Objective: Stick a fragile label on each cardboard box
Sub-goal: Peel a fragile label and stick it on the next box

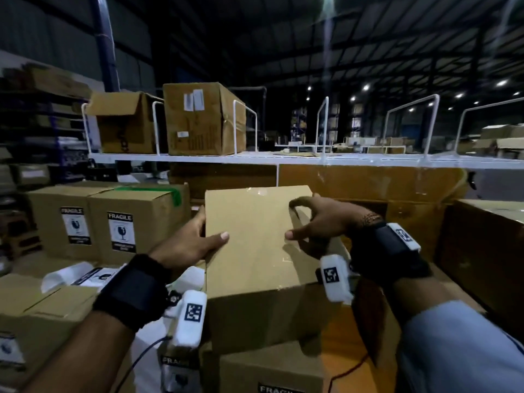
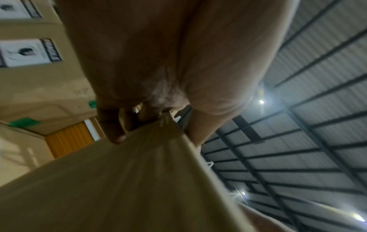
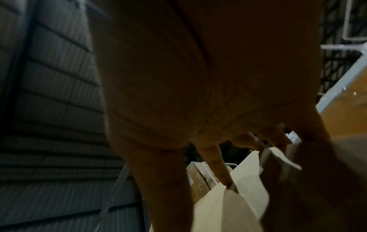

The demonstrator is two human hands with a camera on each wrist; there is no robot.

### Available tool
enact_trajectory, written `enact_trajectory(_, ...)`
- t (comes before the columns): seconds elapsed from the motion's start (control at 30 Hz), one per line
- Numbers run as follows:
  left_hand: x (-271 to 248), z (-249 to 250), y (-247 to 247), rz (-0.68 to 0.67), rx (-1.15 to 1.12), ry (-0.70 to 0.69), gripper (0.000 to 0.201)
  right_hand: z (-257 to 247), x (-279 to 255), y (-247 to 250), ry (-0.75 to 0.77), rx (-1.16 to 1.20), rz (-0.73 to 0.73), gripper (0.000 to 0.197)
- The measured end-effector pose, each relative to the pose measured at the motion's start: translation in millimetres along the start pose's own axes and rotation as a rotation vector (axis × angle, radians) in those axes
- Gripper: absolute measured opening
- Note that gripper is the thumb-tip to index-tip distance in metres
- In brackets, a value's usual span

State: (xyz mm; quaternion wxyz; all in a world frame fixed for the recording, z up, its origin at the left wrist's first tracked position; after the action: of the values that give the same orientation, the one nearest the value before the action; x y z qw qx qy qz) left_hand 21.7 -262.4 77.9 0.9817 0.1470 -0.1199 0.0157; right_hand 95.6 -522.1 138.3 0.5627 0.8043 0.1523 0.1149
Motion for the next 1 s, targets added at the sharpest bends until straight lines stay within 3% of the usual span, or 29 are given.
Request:
enact_trajectory(0.13,12,-16,9,-0.005,0.017,0.023,0.069,0,18,-20,0.052,-0.046,-0.001,0.081)
enact_trajectory(0.27,22,-41,16,0.027,0.104,0.080,0.062,-3,34,-39,0.144,-0.087,0.000,0.064)
enact_trajectory(0.47,25,-60,26,0.125,0.050,0.075,0.048,-23,34,-52,0.226,-0.097,0.146,0.051)
enact_trajectory(0.6,31,-96,66,0.270,0.122,0.111,0.046,-63,20,-78,0.341,-0.122,0.241,0.052)
enact_trajectory(0.73,46,-158,132,0.360,0.259,0.180,0.025,-116,12,-101,0.392,-0.088,0.334,0.040)
enact_trajectory(0.8,51,-188,161,0.365,0.312,0.245,0.018,-143,5,-113,0.404,-0.068,0.380,0.037)
enact_trajectory(0.93,51,-231,212,0.338,0.524,0.310,0.025,-209,1,-145,0.457,-0.024,0.496,0.034)
enact_trajectory(1.0,51,-243,227,0.311,0.629,0.319,0.028,-236,9,-163,0.463,0.021,0.482,0.031)
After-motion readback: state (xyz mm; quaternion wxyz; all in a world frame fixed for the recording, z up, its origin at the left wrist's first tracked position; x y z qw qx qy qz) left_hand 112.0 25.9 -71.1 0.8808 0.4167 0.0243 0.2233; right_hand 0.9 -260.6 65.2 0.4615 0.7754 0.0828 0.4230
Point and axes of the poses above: each hand's wrist, its own x-axis towards the middle knuckle, its own y-axis out of the back of the hand, z = x × y, the point moved 4 cm from there along x, towards the middle knuckle, and after that the axes turned 2 degrees about -x, right-handed, at the moved point
